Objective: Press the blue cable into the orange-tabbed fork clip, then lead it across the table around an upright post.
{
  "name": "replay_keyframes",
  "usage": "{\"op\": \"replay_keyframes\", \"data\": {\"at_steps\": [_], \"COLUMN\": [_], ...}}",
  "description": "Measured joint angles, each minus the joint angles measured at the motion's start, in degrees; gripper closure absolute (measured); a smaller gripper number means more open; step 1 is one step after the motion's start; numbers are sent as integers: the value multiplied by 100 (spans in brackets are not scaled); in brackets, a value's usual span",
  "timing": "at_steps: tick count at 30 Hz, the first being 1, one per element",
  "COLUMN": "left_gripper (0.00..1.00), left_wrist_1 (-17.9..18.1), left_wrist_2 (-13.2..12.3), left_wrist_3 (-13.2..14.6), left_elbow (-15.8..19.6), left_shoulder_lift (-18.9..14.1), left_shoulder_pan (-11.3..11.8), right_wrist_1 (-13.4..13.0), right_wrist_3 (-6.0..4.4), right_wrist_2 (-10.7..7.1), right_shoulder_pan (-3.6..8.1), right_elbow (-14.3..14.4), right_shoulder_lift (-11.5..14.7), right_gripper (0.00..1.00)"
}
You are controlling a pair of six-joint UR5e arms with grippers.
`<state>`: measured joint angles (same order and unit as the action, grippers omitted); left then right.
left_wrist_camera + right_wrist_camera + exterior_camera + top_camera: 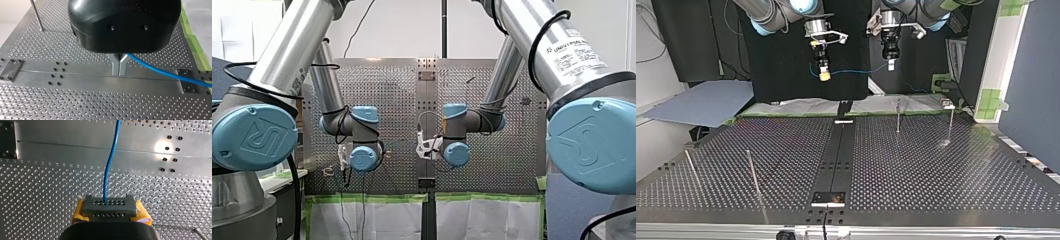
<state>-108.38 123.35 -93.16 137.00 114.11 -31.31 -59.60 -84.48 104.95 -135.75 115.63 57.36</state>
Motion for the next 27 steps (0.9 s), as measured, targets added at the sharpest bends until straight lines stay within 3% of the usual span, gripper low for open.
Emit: {"op": "replay_keyframes", "data": {"at_steps": [27], "left_gripper": [100], "left_wrist_1": [0], "left_wrist_2": [-70], "left_wrist_3": [0], "left_elbow": [97], "left_shoulder_lift": [27], "left_shoulder_pan": [35], "right_wrist_1": [88], "right_wrist_3": [-18], "right_wrist_2": [-9], "right_shoulder_pan": [17], "right_elbow": [0], "right_shoulder_lift": [9], "right_gripper": [100]}}
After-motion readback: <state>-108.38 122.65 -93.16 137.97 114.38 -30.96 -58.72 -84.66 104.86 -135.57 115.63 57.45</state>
